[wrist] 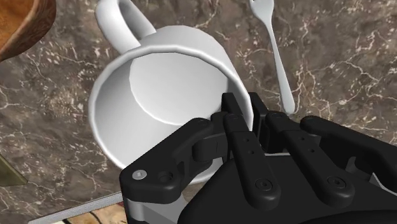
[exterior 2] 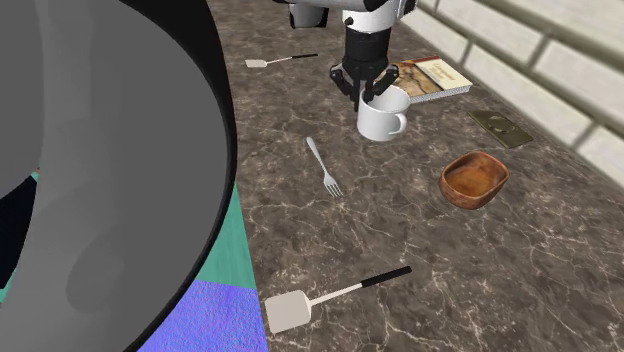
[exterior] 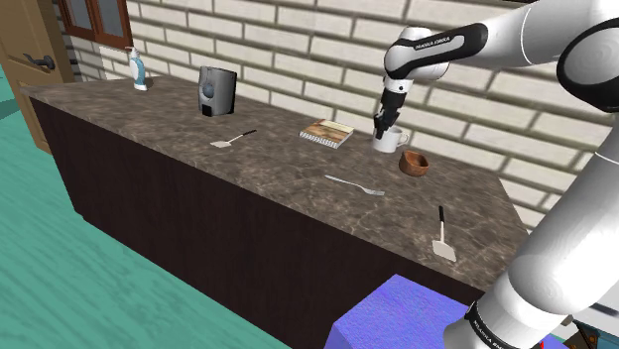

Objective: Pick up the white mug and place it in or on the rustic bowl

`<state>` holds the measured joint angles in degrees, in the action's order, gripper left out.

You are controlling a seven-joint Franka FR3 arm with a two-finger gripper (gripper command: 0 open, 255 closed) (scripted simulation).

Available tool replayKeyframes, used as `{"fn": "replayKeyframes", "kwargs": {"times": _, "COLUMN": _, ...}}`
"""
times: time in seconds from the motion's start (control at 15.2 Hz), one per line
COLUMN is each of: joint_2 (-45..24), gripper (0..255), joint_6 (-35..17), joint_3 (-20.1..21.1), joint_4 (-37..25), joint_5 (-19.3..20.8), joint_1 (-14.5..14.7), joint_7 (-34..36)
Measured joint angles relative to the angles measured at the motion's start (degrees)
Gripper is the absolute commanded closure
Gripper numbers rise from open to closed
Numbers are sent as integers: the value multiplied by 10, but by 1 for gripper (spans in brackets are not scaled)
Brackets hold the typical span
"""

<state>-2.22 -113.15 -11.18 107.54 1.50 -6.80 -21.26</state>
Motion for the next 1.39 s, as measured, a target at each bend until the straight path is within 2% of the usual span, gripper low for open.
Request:
{"fn": "replayKeyframes", "kwargs": {"times": 0.13, "joint_2": 4, "gripper": 255, "joint_6": 8, "joint_3": -2, "joint_4": -4, "joint_5": 1, "joint_1": -3, "joint_7": -5}}
{"fn": "replayKeyframes", "kwargs": {"times": 0.59, "joint_2": -24, "gripper": 255, "joint_6": 25, "joint_3": -43, "joint_4": -49, "joint_5": -15, "joint_1": -49, "joint_7": -97}}
{"fn": "replayKeyframes", "kwargs": {"times": 1.39, "joint_2": -132, "gripper": 255, "joint_6": 79, "joint_3": -100, "joint_4": -205, "joint_5": -70, "joint_1": -150, "joint_7": -259}}
